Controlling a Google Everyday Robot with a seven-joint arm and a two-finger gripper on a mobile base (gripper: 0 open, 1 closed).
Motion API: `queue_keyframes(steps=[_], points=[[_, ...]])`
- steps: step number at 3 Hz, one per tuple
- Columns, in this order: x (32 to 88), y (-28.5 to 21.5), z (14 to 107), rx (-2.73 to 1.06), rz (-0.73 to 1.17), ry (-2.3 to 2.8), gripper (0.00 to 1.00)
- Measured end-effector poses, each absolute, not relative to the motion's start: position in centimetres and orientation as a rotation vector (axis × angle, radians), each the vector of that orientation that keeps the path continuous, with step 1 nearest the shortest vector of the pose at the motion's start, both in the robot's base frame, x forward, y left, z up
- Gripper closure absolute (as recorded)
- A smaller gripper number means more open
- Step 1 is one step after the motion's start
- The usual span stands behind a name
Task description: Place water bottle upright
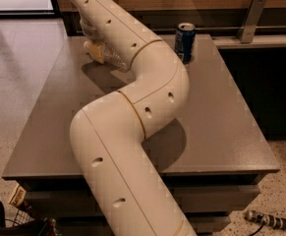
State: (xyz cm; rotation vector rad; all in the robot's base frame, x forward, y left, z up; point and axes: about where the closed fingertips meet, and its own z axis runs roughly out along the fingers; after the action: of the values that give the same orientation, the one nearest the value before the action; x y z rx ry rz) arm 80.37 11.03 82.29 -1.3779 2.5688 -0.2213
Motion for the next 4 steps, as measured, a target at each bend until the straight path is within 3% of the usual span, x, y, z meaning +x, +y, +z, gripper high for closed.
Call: queue_keyframes(steps=[1,2,4], points=[[80.7,11.2,82.1,-1.374,-0.219,2.557,1.00],[80.9,10.8,82.4,-1.367,-0.225,2.555,1.00],[81.1,4.0,85.0,-1.283,-0.262,2.546,1.00]])
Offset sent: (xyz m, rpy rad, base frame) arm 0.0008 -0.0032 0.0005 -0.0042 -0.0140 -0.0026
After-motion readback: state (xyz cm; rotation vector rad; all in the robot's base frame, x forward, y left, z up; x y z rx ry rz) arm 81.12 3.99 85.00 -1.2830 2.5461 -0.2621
